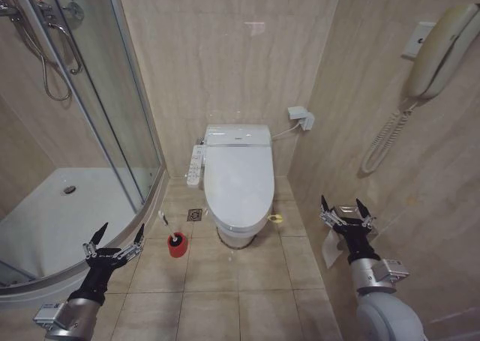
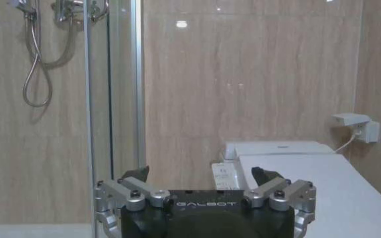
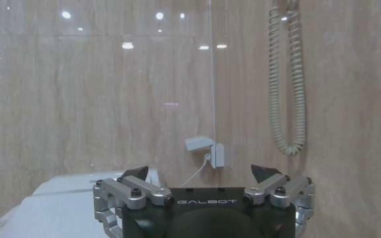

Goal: Open the toilet lid, clean the toilet bowl with a toilet brush, close the toilet lid, and flush.

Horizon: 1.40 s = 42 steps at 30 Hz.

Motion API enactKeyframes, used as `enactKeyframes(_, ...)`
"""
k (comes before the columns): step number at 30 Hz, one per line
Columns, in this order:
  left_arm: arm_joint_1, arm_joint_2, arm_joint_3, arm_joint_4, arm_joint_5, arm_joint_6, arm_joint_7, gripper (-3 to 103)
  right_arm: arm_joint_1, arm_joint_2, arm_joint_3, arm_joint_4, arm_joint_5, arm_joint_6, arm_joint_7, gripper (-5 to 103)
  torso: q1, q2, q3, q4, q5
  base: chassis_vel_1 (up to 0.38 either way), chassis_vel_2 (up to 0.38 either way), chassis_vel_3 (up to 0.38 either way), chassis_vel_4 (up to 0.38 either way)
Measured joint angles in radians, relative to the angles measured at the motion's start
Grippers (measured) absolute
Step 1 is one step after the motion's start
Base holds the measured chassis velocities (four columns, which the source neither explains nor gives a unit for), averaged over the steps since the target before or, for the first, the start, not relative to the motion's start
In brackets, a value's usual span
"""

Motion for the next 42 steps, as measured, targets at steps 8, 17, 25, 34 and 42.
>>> enactKeyframes(8, 0.000, 0.000, 0.000, 0.000, 0.000, 0.000, 0.000, 100, 0.000, 0.000, 0.000, 0.000, 0.000, 0.000, 0.000, 100, 0.000, 0.000, 0.000, 0.0000, 0.0002, 0.039, -0.057, -0.047, 0.046)
enactKeyframes(17, 0.001, 0.000, 0.000, 0.000, 0.000, 0.000, 0.000, 100, -0.001, 0.000, 0.000, 0.000, 0.000, 0.000, 0.000, 100, -0.002, 0.001, -0.001, -0.0002, -0.0001, 0.159, -0.160, -0.171, 0.158)
enactKeyframes(25, 0.000, 0.000, 0.000, 0.000, 0.000, 0.000, 0.000, 100, 0.000, 0.000, 0.000, 0.000, 0.000, 0.000, 0.000, 100, 0.000, 0.000, 0.000, 0.0000, 0.0003, 0.005, -0.001, 0.003, 0.004)
enactKeyframes(34, 0.000, 0.000, 0.000, 0.000, 0.000, 0.000, 0.000, 100, 0.000, 0.000, 0.000, 0.000, 0.000, 0.000, 0.000, 100, -0.001, 0.000, 0.000, -0.0001, 0.0002, -0.019, 0.017, 0.018, -0.014)
enactKeyframes(42, 0.000, 0.000, 0.000, 0.000, 0.000, 0.000, 0.000, 100, 0.000, 0.000, 0.000, 0.000, 0.000, 0.000, 0.000, 100, -0.001, 0.000, 0.000, -0.0002, -0.0001, -0.044, 0.009, 0.038, -0.012)
